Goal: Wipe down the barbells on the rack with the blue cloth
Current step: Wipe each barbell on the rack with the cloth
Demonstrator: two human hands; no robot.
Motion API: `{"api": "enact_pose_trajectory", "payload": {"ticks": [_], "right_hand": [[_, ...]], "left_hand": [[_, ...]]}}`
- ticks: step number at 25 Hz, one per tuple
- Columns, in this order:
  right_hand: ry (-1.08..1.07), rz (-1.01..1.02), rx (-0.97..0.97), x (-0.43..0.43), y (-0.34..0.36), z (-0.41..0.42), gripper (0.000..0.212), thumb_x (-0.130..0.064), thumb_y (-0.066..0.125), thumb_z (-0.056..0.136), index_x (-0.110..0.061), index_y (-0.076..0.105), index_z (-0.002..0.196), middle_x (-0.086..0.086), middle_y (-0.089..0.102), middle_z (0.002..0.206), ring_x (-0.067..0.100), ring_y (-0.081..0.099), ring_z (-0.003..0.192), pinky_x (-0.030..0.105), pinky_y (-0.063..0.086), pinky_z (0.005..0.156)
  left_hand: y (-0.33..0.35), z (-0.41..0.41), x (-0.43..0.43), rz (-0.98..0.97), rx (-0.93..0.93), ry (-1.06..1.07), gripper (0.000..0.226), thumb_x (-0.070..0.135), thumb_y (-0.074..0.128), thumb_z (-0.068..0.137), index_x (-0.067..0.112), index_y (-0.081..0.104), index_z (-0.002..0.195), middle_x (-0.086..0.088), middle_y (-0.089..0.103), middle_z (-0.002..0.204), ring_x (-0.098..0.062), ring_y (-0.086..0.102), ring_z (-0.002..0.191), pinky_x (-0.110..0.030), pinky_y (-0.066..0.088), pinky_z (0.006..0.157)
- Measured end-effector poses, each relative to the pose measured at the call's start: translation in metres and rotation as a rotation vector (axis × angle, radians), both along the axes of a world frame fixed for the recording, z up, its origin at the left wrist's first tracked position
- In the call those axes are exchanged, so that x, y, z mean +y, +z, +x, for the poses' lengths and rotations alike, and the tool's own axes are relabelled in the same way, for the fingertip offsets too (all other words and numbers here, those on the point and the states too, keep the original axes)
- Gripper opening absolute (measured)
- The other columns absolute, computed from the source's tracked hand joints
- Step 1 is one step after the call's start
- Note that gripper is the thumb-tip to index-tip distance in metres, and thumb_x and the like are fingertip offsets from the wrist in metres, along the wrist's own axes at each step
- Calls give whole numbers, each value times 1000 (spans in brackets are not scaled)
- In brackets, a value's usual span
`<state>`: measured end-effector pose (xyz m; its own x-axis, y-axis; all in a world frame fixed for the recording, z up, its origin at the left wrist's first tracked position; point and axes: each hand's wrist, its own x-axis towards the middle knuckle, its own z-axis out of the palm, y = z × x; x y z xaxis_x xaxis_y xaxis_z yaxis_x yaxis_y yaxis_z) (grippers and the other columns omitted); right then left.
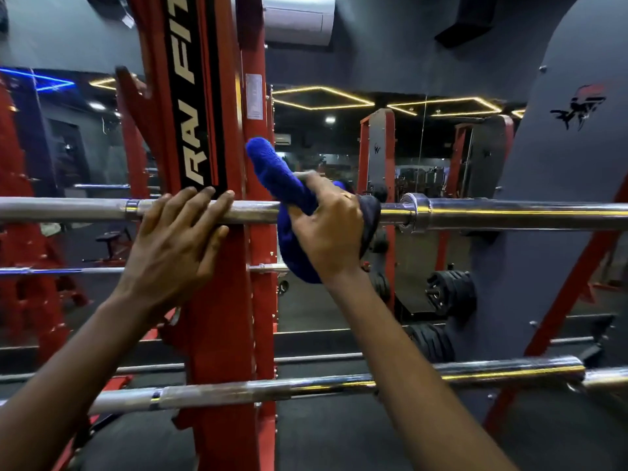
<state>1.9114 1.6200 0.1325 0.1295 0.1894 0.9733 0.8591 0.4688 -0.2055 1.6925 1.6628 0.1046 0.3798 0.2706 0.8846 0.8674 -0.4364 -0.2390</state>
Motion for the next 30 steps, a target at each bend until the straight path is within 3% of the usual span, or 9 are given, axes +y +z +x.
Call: {"api": "enact_pose_trajectory", "payload": {"ticks": [3, 8, 10, 15, 20, 24, 26, 28, 30], "right_hand": [[-67, 13, -51, 1, 0, 25, 26, -33, 70, 89, -18, 76, 109, -2, 77, 107, 22, 70, 96, 43, 50, 96], [-339, -97, 191, -1, -10, 33, 50, -47, 39, 98, -13, 71, 115, 10, 56, 149, 31, 39, 148, 56, 7, 126], [-388, -144, 159, 0, -15, 11, 50, -47, 38, 94, -14, 68, 116, 12, 49, 154, 37, 30, 151, 59, 3, 126], [-350, -150, -104, -1, -26, -9, 51, -46, 45, 94, -19, 56, 136, 4, 55, 143, 27, 46, 138, 56, 15, 123], [-472, 6, 388, 7, -25, 11, 59, -42, 47, 94, -5, 56, 140, 12, 53, 148, 36, 39, 146, 57, 17, 123], [-157, 191, 674, 34, -35, -42, 66, -35, 50, 102, -1, 33, 156, 19, 24, 166, 36, 16, 156, 42, 13, 128], [86, 313, 944, 43, -34, -51, 65, -34, 50, 102, -5, 31, 157, 16, 27, 166, 28, 27, 153, 36, 21, 127], [385, 378, 1256, 43, -24, -47, 45, -40, 50, 101, -12, 53, 137, 11, 56, 145, 27, 56, 131, 39, 41, 116], [691, 385, 1378, 39, -12, -39, 36, -50, 43, 98, -17, 58, 99, 5, 64, 103, 27, 62, 93, 34, 51, 91]], "left_hand": [[8, -10, 0, 55, -62, 41, 46, 36, 38, 104, 19, 57, 143, -8, 60, 142, -32, 42, 141, -54, 19, 115], [14, -47, 15, -26, -63, -224, 51, 35, 35, 104, 5, 57, 140, -24, 49, 141, -41, 49, 127, -58, 37, 105], [18, -63, 24, -17, -92, -221, 55, 40, 32, 105, 5, 55, 141, -22, 52, 140, -40, 51, 125, -55, 36, 106], [13, -80, 36, 26, -29, -103, 58, 50, 28, 105, 20, 50, 149, -12, 62, 137, -34, 49, 135, -58, 18, 116], [0, -92, 42, 30, 5, -114, 64, 50, 27, 103, 19, 34, 158, -15, 51, 142, -37, 44, 133, -58, 22, 112], [0, -100, 49, 21, 11, -161, 67, 49, 27, 102, 7, 40, 152, -16, 51, 138, -37, 45, 128, -54, 22, 114], [0, -100, 49, 29, 0, -177, 65, 49, 29, 102, 7, 45, 148, -15, 52, 137, -35, 45, 128, -53, 23, 113], [-1, -99, 47, 42, -15, -207, 62, 49, 32, 101, 8, 48, 145, -13, 53, 135, -34, 44, 128, -52, 24, 112], [-1, -99, 47, 45, -26, -230, 62, 49, 33, 100, 8, 50, 143, -12, 54, 132, -33, 45, 127, -52, 25, 111]]}}
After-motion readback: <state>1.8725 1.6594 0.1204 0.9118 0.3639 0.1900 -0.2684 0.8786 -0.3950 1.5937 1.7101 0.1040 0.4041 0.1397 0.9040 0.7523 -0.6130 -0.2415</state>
